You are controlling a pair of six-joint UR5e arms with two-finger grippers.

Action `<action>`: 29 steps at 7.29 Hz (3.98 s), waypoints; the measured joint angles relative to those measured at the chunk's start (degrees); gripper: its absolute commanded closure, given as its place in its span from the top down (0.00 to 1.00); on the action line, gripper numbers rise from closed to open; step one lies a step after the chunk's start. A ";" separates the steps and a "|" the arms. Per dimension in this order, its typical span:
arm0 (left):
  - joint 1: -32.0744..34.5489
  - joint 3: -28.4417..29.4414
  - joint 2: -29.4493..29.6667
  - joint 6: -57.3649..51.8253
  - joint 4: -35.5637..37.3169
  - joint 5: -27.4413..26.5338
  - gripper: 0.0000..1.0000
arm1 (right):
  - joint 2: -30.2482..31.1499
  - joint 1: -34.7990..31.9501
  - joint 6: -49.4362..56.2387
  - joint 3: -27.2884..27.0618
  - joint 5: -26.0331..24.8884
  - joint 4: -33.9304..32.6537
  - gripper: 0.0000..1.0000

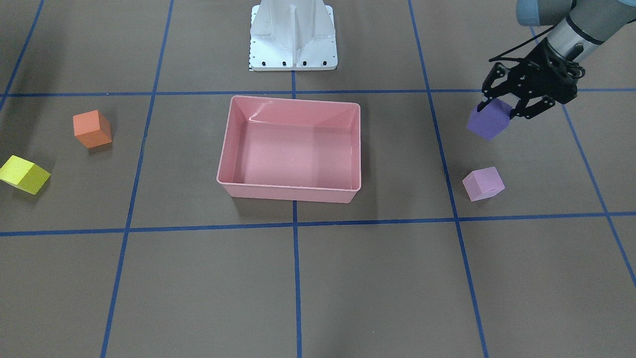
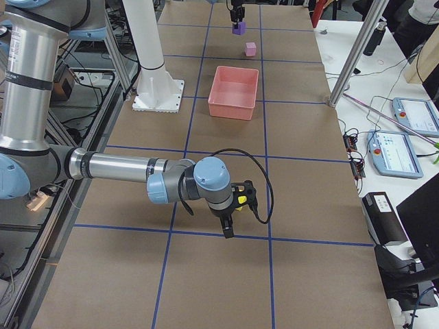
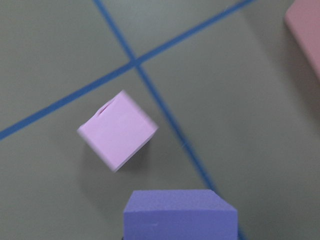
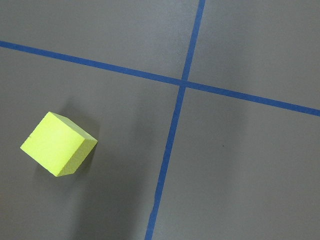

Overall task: Place blocks into pink bin with both arms
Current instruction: 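Carry the purple cube with the left gripper into the pink bin and release, then withdraw the left gripper from the bin while the right gripper grasps the orange cube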

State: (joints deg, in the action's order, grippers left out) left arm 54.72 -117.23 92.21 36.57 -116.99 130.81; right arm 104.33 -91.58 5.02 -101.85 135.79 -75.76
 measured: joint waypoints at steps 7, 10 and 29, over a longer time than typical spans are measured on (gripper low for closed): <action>-33.64 15.44 36.86 30.84 15.09 -32.56 1.00 | -0.56 1.01 -6.13 -0.40 -0.01 0.00 1.00; -31.63 2.40 32.18 18.19 27.47 -30.92 1.00 | -0.54 7.44 -17.80 -5.30 -0.26 0.01 1.00; -24.85 -10.42 15.68 3.60 31.21 -27.01 1.00 | 2.61 57.72 -65.45 -10.43 -33.12 27.40 0.00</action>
State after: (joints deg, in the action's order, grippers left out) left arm 29.87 -127.65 107.89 40.17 -85.78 103.80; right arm 106.94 -33.87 -60.43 -112.28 102.67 -48.36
